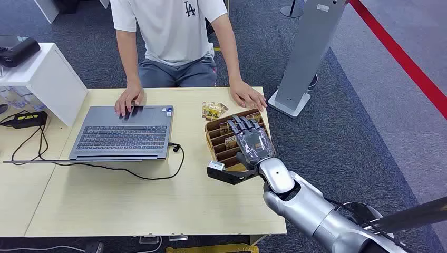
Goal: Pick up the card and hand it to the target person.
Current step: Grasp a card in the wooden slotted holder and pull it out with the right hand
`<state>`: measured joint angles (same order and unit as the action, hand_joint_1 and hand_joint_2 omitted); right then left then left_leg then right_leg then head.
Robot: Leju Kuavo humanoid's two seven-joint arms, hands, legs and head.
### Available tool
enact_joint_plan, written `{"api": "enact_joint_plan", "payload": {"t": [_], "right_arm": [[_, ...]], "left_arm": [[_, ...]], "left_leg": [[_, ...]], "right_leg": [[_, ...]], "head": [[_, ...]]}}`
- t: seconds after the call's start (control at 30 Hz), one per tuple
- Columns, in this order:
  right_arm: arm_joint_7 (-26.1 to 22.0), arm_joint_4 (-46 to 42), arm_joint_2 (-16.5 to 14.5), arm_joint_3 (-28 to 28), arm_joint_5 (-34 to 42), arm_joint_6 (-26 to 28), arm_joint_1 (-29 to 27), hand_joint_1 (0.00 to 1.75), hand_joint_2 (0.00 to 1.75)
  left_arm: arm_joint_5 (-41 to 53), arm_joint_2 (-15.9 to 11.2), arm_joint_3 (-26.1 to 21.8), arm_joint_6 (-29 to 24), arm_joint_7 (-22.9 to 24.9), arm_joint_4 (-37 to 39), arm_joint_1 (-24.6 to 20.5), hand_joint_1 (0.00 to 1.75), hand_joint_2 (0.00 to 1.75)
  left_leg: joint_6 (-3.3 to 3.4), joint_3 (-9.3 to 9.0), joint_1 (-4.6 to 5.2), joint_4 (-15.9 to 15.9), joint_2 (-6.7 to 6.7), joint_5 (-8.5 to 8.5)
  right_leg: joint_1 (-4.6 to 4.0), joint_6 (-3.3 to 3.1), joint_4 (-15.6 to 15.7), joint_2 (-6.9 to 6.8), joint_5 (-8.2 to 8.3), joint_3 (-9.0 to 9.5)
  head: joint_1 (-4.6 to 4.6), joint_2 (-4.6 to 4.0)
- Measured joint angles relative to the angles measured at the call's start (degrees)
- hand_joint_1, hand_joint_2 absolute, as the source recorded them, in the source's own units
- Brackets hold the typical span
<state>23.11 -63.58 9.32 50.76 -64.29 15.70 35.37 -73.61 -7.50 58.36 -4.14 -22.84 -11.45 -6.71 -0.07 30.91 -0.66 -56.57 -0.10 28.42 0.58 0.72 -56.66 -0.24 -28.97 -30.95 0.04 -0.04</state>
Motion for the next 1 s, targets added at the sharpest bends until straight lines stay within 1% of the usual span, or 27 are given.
{"api": "enact_joint_plan", "payload": {"t": [0.2, 0.53, 0.63, 0.67, 0.7, 0.8, 0.93, 1.0], "right_arm": [[-0.49, 0.95, -0.78, 0.67, 0.27, 0.34, 0.37, 0.34, 1.75], [-0.76, 2.54, -1.52, 1.79, 1.04, 0.38, 0.53, 0.52, 1.75], [-0.81, 2.92, -1.54, 1.98, 1.04, 0.38, 0.54, 0.79, 1.75], [-0.82, 3.03, -1.54, 2.04, 1.04, 0.38, 0.54, 0.86, 1.75], [-0.82, 3.14, -1.54, 2.09, 1.04, 0.38, 0.54, 0.86, 1.75], [-0.82, 3.39, -1.6, 2.21, 1.16, 0.43, 0.61, 0.78, 1.75], [-0.83, 3.65, -1.72, 2.45, 1.72, 0.5, 0.94, 0.74, 1.75], [-0.82, 3.73, -1.73, 2.59, 1.93, 0.51, 1.04, 0.66, 1.75]], "left_arm": [[0.0, 0.02, 0.0, -0.04, 0.0, 0.0, 0.0, 0.0, 0.0], [0.0, 0.02, 0.0, -0.14, 0.0, 0.0, 0.01, 0.0, 0.0], [0.01, 0.02, 0.0, -0.14, 0.0, 0.0, 0.04, 0.0, 0.0], [0.01, 0.02, 0.0, -0.14, 0.0, 0.0, 0.04, 0.0, 0.0], [0.02, 0.02, 0.0, -0.14, 0.0, 0.0, 0.05, 0.0, 0.0], [0.01, 0.02, 0.0, -0.15, 0.0, 0.0, 0.05, 0.0, 0.0], [0.0, 0.04, 0.0, -0.21, 0.0, 0.0, 0.07, 0.0, 0.0], [0.0, 0.04, 0.0, -0.23, 0.0, 0.0, 0.08, 0.0, 0.0]], "left_leg": [[0.0, -0.01, 0.0, 0.0, 0.0, 0.0], [0.0, -0.01, 0.0, 0.0, 0.0, 0.0], [0.0, -0.01, 0.0, 0.0, 0.0, 0.0], [0.0, -0.01, 0.0, 0.0, 0.0, 0.0], [0.0, -0.01, 0.0, 0.0, 0.0, 0.0], [0.0, -0.02, 0.0, 0.0, 0.0, 0.0], [0.0, -0.03, 0.0, 0.0, 0.0, 0.0], [0.0, -0.03, 0.0, 0.0, 0.0, 0.0]], "right_leg": [[0.0, 0.0, 0.0, 0.0, 0.0, 0.0], [0.0, 0.0, 0.0, 0.0, 0.0, 0.0], [0.0, 0.0, 0.0, 0.0, 0.0, 0.0], [0.0, 0.0, 0.0, 0.0, 0.0, 0.0], [0.0, 0.0, 0.0, 0.0, 0.0, 0.0], [0.0, 0.0, 0.0, 0.0, 0.0, 0.0], [0.0, 0.0, 0.0, 0.0, 0.0, 0.01], [0.0, 0.0, 0.0, 0.0, 0.0, 0.01]], "head": [[-0.03, 0.0], [-0.01, 0.0], [-0.02, 0.0], [-0.02, 0.0], [-0.03, 0.0], [-0.02, 0.0], [-0.03, 0.0], [-0.02, 0.0]]}}
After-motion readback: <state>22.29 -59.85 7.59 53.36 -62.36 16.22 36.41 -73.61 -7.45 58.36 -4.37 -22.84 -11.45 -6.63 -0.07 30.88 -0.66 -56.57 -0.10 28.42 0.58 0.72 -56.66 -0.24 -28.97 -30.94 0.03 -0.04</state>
